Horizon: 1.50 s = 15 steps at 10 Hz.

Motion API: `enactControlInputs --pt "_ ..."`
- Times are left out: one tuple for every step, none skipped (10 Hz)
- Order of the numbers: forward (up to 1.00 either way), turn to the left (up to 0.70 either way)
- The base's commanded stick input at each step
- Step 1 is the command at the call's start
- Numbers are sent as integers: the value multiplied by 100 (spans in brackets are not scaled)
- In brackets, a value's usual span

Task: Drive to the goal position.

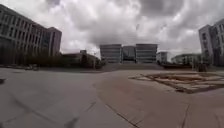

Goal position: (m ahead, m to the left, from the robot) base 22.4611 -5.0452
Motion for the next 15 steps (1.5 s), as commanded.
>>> enactControlInputs --pt "100 -6" --pt "100 -6" --pt "100 -7" --pt "100 -7" --pt "100 -7" --pt "100 -7" --pt "100 -7" --pt "100 -7" --pt "100 -7" --pt "100 -8" --pt "100 -8" --pt "100 -8" --pt "100 -8" --pt "100 -8" --pt "100 -8"
